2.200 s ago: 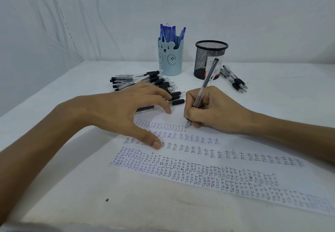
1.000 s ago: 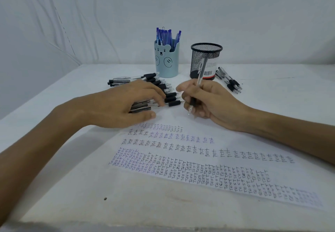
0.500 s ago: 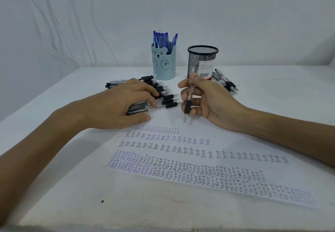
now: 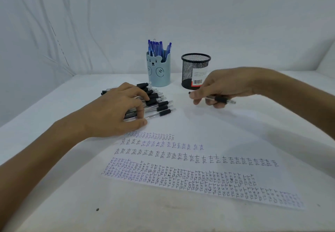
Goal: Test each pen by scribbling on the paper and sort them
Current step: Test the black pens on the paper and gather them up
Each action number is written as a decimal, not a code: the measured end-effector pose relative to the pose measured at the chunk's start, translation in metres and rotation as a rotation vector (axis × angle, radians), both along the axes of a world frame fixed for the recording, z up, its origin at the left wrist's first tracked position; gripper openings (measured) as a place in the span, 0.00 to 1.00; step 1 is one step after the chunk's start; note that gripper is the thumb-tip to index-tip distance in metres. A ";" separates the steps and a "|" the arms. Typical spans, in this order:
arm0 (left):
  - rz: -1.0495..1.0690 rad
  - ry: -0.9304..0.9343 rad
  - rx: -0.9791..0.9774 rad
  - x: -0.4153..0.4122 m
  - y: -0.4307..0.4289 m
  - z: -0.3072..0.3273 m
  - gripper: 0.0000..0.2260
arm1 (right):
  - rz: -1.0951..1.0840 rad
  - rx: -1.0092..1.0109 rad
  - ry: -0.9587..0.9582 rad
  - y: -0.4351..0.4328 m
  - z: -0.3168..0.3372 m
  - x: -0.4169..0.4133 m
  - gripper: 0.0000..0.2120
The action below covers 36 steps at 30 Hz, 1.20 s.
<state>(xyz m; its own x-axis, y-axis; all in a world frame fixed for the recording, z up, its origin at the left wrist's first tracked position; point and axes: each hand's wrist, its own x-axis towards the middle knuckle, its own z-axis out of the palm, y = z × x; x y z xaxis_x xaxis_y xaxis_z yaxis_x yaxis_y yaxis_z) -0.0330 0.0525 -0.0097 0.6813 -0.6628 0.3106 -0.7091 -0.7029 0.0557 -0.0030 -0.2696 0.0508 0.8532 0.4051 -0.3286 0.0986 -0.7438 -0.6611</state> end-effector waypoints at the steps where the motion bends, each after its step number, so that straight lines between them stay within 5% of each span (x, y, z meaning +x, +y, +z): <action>1: -0.005 0.005 -0.004 0.000 0.000 0.000 0.14 | -0.033 -0.055 -0.048 -0.007 0.003 0.005 0.20; 6: -0.016 0.033 -0.007 -0.001 0.000 0.001 0.09 | -0.215 -0.403 -0.391 -0.039 0.001 0.036 0.29; 11: -0.029 0.032 -0.009 0.000 0.001 -0.001 0.13 | -0.376 -0.437 -0.596 -0.064 -0.010 0.068 0.27; 29: -0.004 0.021 -0.027 -0.001 0.000 0.002 0.13 | -0.506 -0.541 -0.676 -0.060 -0.052 0.086 0.22; 33: 0.011 -0.047 -0.124 -0.004 -0.004 0.008 0.11 | -0.468 -0.562 -1.021 -0.042 -0.043 0.065 0.19; 36: 0.025 -0.074 -0.242 -0.007 -0.008 0.010 0.10 | -0.296 -0.372 -1.228 -0.014 -0.037 0.043 0.18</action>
<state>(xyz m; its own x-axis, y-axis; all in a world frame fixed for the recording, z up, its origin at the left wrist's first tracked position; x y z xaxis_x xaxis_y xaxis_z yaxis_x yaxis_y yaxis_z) -0.0402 0.0441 0.0002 0.6659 -0.5464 0.5080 -0.7003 -0.6926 0.1729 0.0404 -0.2840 0.0140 0.7147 0.2068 0.6682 0.2873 -0.9578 -0.0108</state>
